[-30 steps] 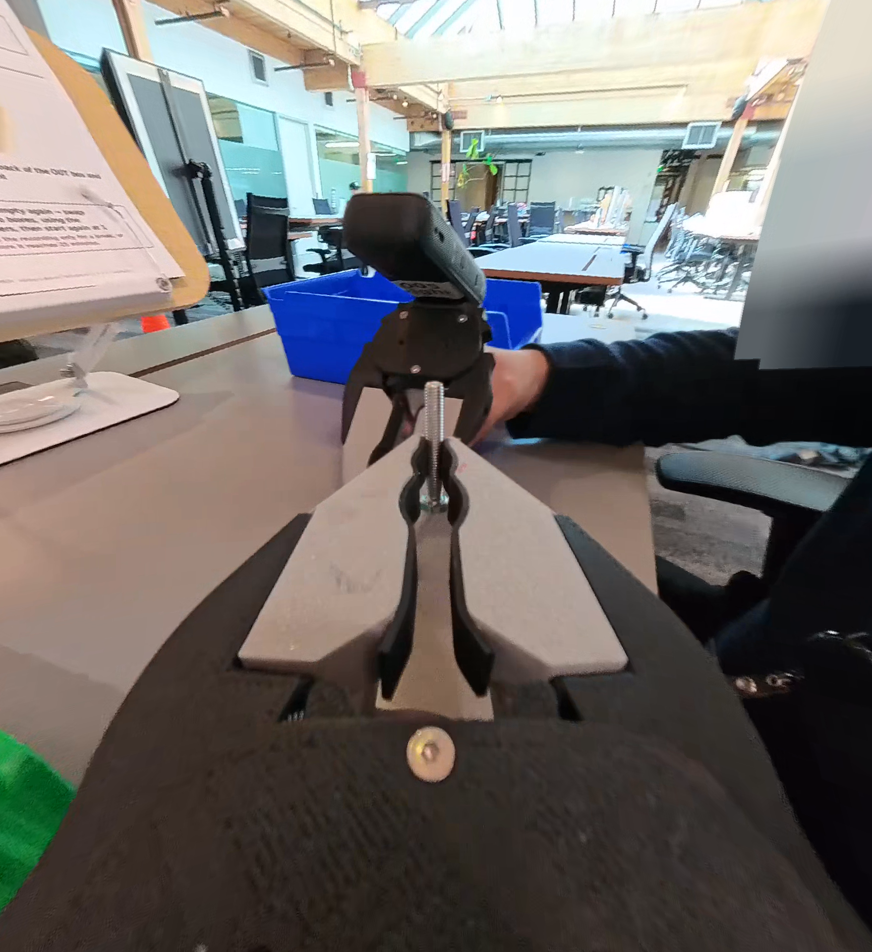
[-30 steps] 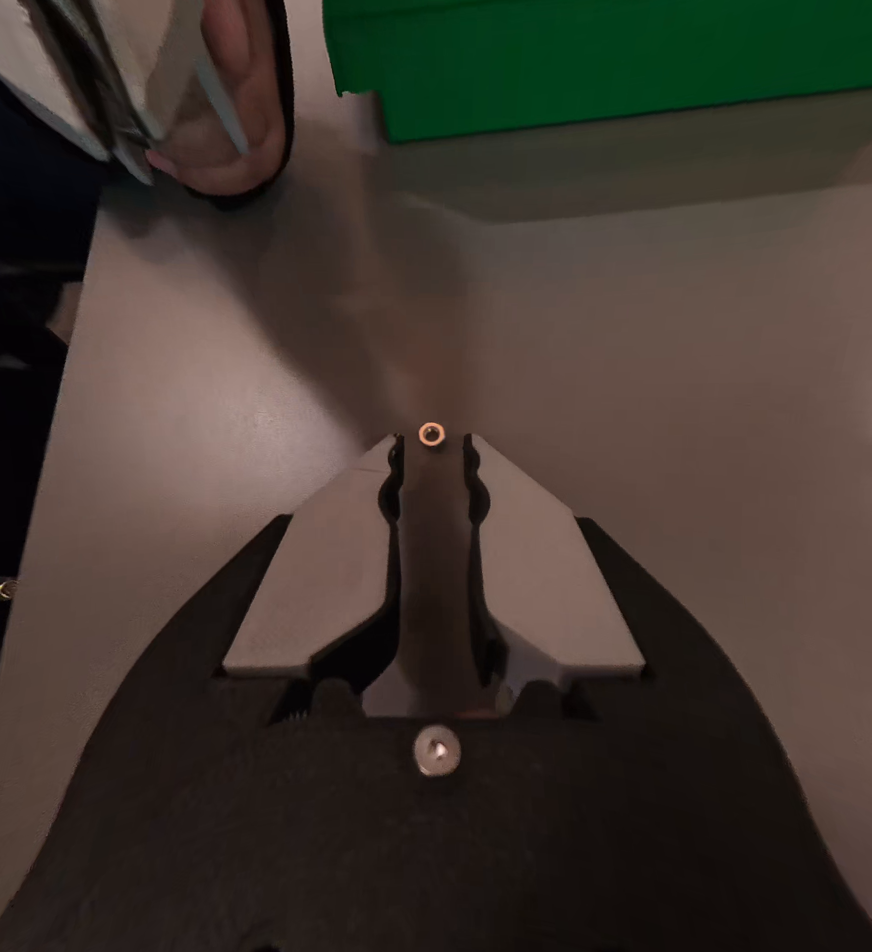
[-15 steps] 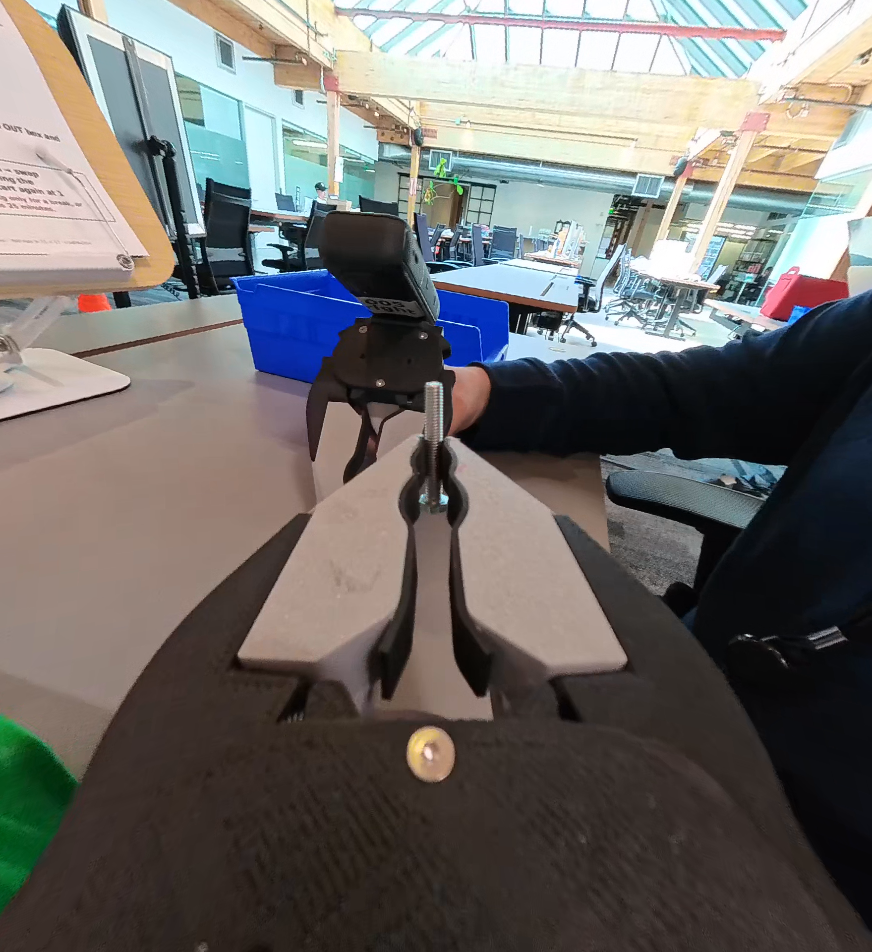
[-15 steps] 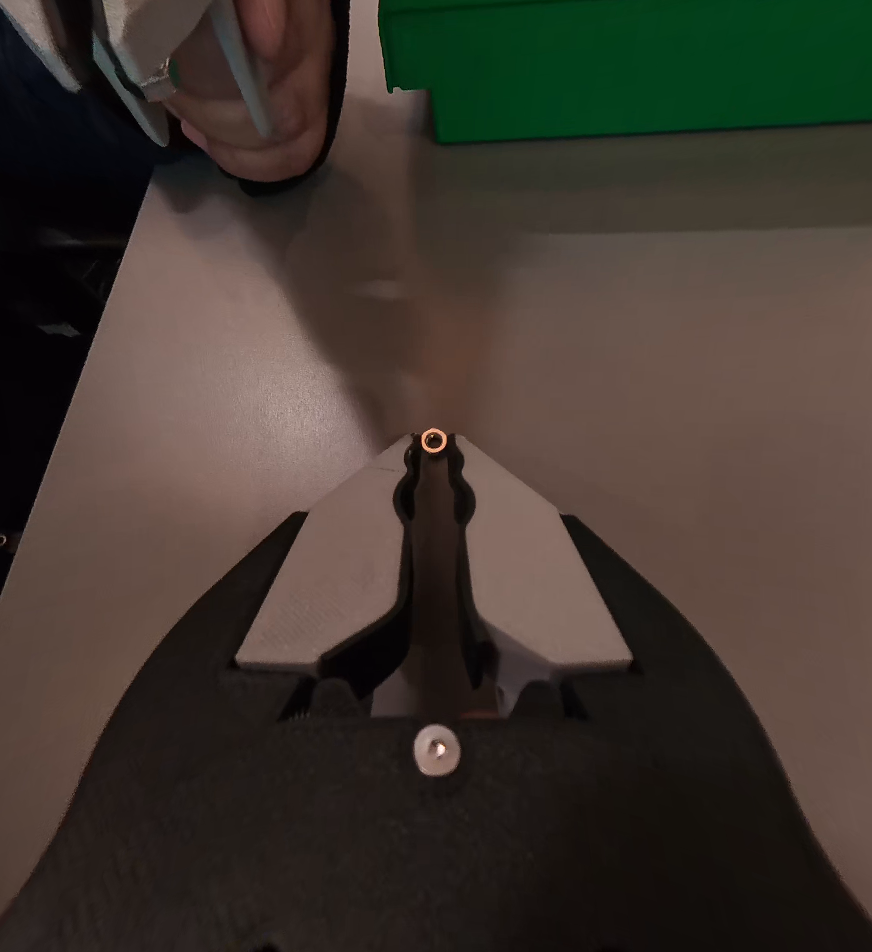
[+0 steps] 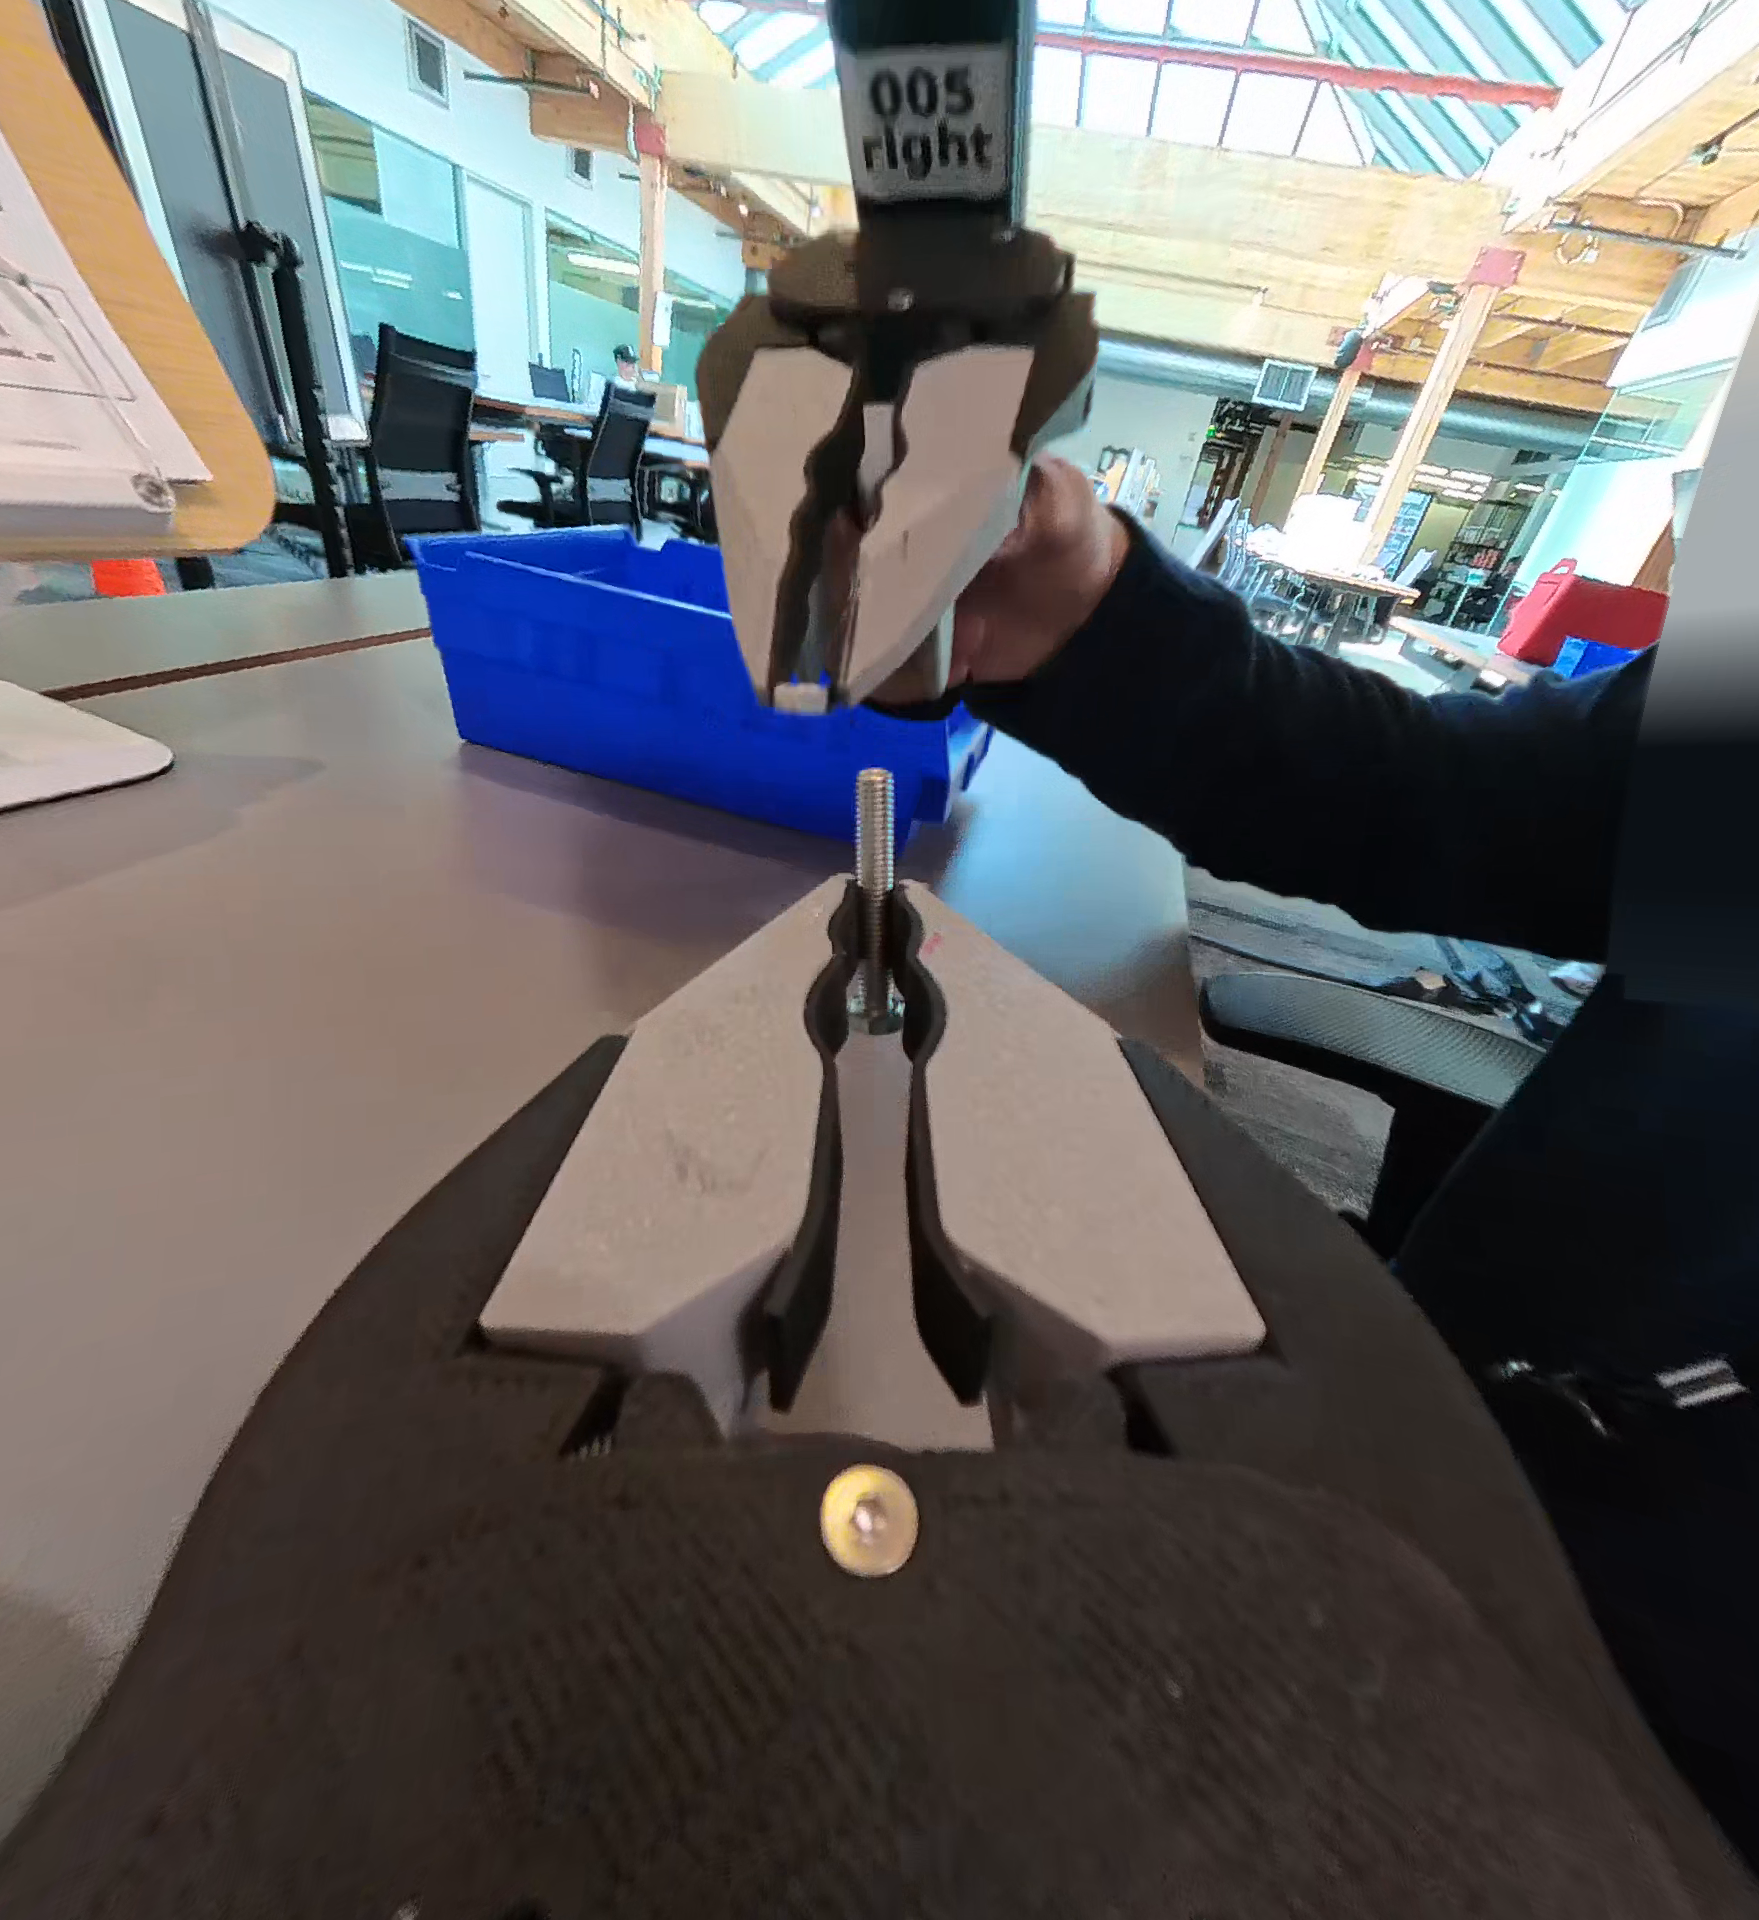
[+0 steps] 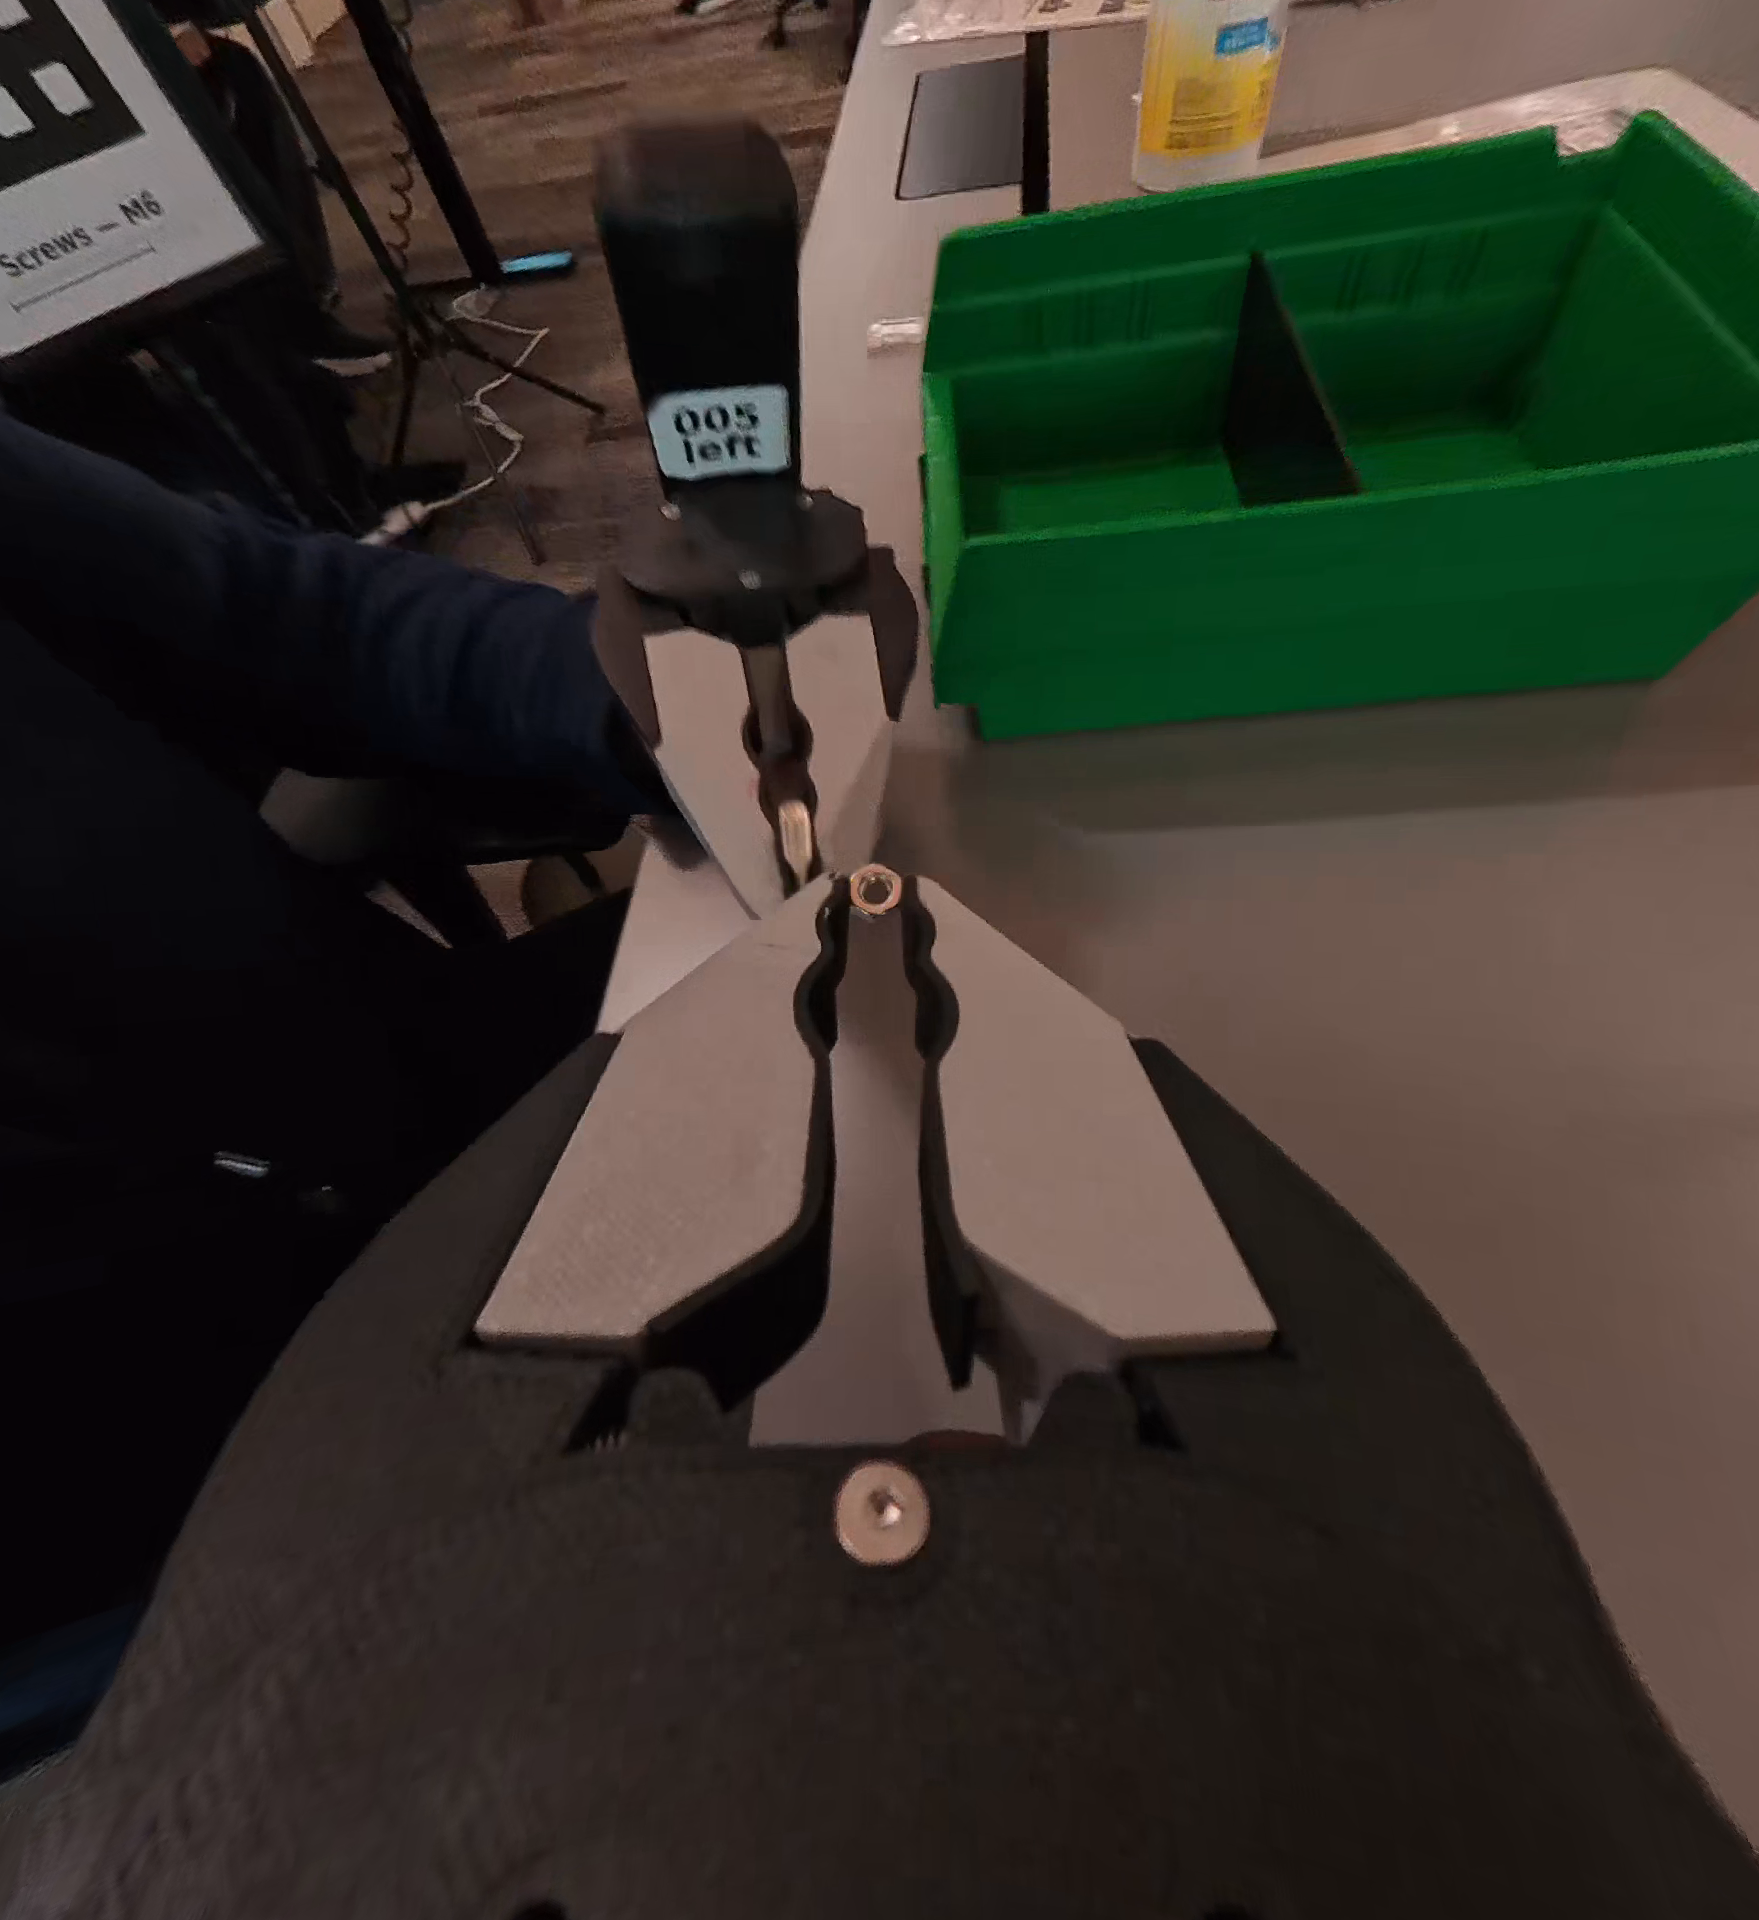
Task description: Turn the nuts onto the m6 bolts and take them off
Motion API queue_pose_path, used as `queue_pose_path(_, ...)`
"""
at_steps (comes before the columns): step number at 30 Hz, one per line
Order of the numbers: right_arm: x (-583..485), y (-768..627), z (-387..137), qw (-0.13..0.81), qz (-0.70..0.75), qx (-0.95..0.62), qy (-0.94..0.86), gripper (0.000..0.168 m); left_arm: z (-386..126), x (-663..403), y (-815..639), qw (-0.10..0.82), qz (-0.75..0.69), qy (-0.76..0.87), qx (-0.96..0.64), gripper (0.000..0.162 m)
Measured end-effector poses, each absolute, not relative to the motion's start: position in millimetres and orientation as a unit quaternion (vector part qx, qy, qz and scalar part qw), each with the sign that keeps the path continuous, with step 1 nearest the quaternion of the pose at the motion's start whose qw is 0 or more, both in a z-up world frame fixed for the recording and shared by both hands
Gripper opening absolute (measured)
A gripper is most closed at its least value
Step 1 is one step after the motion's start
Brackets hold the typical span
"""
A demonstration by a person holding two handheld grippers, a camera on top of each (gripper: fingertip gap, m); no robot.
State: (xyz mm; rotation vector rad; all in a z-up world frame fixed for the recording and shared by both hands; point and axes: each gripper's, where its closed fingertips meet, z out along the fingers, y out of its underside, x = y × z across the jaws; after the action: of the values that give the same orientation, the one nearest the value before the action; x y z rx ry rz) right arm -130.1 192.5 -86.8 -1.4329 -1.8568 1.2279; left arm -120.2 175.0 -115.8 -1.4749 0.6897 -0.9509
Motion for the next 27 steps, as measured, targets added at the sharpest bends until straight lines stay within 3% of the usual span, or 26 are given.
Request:
queue_pose_path(9, -134.9, 165.3, -72.9, 0.199, 0.411, -0.516, -0.725, 0.007, -109.1, -113.6, 171.6, 0.614, -0.401, 0.292, -0.614, 0.002)
queue_pose_path(27, -137.8, 159.6, -84.4, 0.199, 0.365, -0.515, -0.75, 0.007, -109.0, -112.5, 169.7, 0.624, -0.384, 0.3, -0.611, 0.002)
